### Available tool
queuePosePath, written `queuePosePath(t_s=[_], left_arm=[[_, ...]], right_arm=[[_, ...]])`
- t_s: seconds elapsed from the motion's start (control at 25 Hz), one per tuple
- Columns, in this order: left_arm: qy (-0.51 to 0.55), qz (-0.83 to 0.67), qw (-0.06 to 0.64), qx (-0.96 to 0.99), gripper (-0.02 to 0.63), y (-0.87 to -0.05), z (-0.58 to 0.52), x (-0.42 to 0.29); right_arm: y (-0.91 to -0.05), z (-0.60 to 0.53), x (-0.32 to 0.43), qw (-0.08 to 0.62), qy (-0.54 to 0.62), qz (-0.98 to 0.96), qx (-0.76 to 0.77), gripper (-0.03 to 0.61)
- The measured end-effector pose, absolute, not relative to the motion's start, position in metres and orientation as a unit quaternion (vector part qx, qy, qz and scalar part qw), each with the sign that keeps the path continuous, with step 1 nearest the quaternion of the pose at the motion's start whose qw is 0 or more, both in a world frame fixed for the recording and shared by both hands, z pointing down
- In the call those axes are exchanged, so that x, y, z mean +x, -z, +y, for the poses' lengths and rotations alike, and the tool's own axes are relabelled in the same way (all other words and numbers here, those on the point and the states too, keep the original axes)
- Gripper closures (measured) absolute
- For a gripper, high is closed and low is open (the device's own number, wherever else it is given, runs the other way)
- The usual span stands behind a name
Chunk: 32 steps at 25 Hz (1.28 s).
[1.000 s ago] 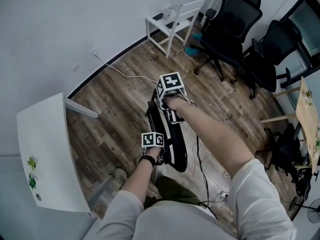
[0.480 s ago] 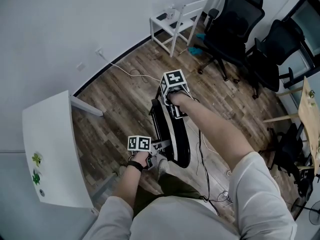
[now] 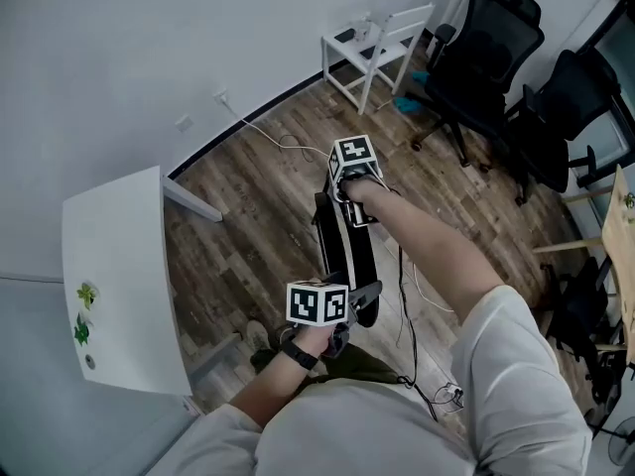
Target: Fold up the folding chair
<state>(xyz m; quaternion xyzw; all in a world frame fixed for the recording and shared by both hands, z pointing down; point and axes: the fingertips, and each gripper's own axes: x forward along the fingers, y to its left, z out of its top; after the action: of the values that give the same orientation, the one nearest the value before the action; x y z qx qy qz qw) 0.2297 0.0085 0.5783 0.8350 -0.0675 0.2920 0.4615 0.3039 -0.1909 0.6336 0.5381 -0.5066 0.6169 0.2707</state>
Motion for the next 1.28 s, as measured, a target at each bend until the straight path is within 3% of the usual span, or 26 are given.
queuePosePath(t_s=[0.2,0.32,0.88,1.28], left_arm=[[-0.409,-0.143,0.322,0.842,0.192,-0.617,0.024,0.224],[-0.434,-0.163,0.285,0.839,0.240,-0.632,0.022,0.215],[-0.442,-0.165,0.301,0.828,0.359,-0.624,-0.027,0.107],[-0.435,-0.195,0.300,0.826,0.364,-0.613,-0.084,-0.029]], right_arm=[[-0.635,-0.202,0.274,0.284,-0.612,-0.514,0.530,0.434],[-0.635,-0.209,0.258,0.296,-0.604,-0.516,0.530,0.435],[-0.631,-0.251,0.174,0.368,-0.557,-0.491,0.560,0.479],[-0.615,-0.304,0.034,0.372,-0.557,-0.506,0.543,0.483]])
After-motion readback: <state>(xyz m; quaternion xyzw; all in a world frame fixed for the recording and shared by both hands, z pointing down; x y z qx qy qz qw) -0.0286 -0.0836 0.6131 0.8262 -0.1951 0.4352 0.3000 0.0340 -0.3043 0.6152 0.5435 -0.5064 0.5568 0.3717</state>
